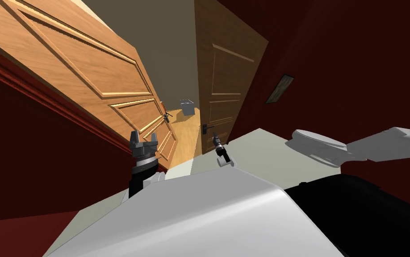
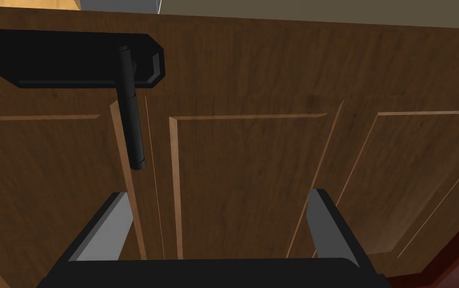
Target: Push the door open
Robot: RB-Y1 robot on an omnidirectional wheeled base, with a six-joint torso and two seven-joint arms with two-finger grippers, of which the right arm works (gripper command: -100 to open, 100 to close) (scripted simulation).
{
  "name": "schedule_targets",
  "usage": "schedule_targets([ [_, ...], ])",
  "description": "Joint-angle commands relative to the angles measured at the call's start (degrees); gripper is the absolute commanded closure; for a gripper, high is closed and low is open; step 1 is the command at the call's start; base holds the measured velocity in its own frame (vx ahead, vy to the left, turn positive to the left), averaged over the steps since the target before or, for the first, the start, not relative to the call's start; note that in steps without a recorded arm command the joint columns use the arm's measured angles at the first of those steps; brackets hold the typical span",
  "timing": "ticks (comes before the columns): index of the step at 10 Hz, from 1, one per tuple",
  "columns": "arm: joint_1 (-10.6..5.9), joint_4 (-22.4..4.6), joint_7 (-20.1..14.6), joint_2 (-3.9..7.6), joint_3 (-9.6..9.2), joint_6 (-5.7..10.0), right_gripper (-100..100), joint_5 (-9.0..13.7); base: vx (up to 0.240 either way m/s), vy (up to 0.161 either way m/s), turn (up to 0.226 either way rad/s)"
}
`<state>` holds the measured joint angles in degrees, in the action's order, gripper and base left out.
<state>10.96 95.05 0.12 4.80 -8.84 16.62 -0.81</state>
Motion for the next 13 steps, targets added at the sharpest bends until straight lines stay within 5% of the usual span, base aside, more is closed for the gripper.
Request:
schedule_targets([
  [1,-0.91,-2.42,-0.31,-0.23,-0.59,-0.03,-100,0.11,0.067,-0.102,0.058],
  [11,-7.55,-15.81,-2.76,-0.86,-3.35,-1.69,-100,1.29,0.094,-0.125,0.073],
  [13,-7.60,-15.83,-2.59,-0.66,-2.91,-1.36,-100,1.26,0.083,-0.026,0.025],
])
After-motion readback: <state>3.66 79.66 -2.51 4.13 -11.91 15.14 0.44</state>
